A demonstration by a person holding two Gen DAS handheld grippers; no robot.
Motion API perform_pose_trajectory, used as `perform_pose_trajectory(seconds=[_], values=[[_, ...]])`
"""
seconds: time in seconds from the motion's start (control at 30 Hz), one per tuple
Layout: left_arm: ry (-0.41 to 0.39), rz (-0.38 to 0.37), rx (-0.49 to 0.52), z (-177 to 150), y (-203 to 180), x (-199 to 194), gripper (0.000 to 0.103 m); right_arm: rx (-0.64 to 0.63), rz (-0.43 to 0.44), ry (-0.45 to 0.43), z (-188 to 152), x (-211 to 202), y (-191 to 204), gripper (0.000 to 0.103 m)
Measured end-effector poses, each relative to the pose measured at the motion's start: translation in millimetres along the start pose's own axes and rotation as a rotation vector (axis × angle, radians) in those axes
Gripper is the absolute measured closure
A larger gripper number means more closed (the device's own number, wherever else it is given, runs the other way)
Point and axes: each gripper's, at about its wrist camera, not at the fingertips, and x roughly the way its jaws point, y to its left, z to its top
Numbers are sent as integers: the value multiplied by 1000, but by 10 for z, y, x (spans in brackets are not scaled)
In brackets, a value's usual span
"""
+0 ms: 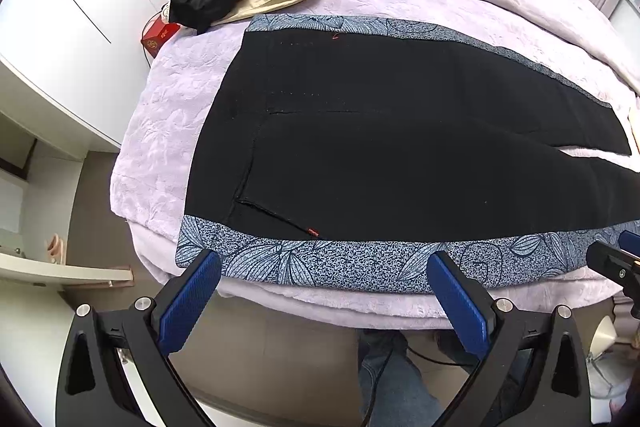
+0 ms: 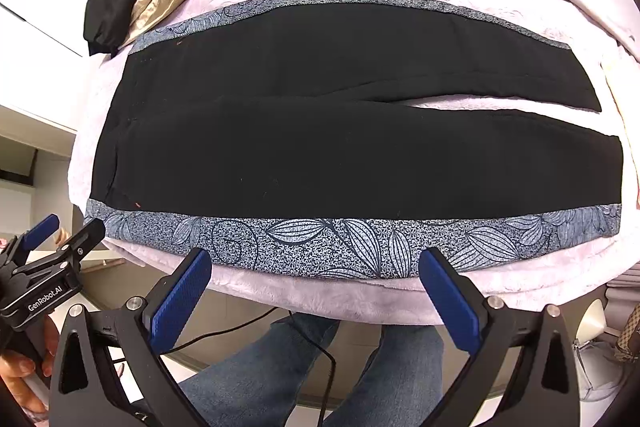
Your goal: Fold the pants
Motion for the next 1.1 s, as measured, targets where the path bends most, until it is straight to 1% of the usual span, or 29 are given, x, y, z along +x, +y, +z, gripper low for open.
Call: perform_pose_trajectory(seconds=[0.7,1.1], values=[[-1,5,25,-29,3,-26,0,20,2,3,-52,9,-26,0],[1,4,21,-32,1,-25,0,24,3,3,-66,-4,-23,0]])
